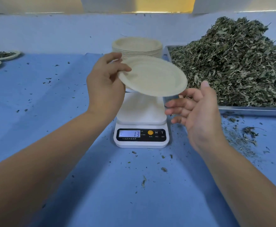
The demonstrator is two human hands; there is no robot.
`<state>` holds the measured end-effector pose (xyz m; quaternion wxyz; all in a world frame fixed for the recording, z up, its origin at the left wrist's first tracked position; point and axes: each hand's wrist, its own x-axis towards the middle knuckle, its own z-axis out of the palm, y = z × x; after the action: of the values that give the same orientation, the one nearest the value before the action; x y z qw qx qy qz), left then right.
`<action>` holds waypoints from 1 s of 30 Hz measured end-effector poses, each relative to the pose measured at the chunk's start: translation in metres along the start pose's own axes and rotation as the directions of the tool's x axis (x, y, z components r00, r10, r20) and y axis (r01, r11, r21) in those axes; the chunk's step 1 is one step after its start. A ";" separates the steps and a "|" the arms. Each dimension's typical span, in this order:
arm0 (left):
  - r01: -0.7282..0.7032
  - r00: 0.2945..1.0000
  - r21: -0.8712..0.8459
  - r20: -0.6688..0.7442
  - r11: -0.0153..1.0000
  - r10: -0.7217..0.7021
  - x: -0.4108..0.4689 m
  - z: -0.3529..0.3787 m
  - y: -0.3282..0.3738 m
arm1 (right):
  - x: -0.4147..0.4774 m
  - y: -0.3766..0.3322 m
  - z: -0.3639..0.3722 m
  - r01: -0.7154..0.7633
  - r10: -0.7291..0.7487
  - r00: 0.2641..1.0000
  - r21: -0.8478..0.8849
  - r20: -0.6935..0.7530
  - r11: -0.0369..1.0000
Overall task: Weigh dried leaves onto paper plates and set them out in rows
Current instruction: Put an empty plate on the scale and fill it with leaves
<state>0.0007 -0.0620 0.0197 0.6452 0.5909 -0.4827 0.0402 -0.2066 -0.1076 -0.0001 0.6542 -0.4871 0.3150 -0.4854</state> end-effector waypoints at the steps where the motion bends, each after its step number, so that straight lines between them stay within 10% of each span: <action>1: 0.011 1.000 -0.033 -0.004 0.999 -0.011 -0.007 -0.006 -0.002 | 0.000 0.001 0.000 0.008 -0.008 1.000 -0.008 -0.002 1.000; 12: 0.397 0.894 -0.223 0.312 0.890 -0.321 -0.027 -0.043 -0.031 | -0.001 0.010 -0.004 0.016 -0.031 0.999 -0.306 -0.044 0.952; 19: 0.431 0.843 -0.100 0.399 0.897 -0.361 -0.029 -0.045 -0.050 | 0.001 0.017 -0.003 0.160 -0.233 0.972 -0.806 0.029 0.570; 30: 0.475 0.780 0.061 0.433 0.878 -0.452 -0.025 -0.044 -0.068 | -0.002 0.017 -0.008 0.162 -0.254 0.966 -0.863 0.041 0.479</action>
<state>0.0550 -0.0343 -0.0387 0.5261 0.6681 -0.4548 -0.2644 -0.2087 -0.1074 -0.0191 0.2468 -0.7585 0.4823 -0.3623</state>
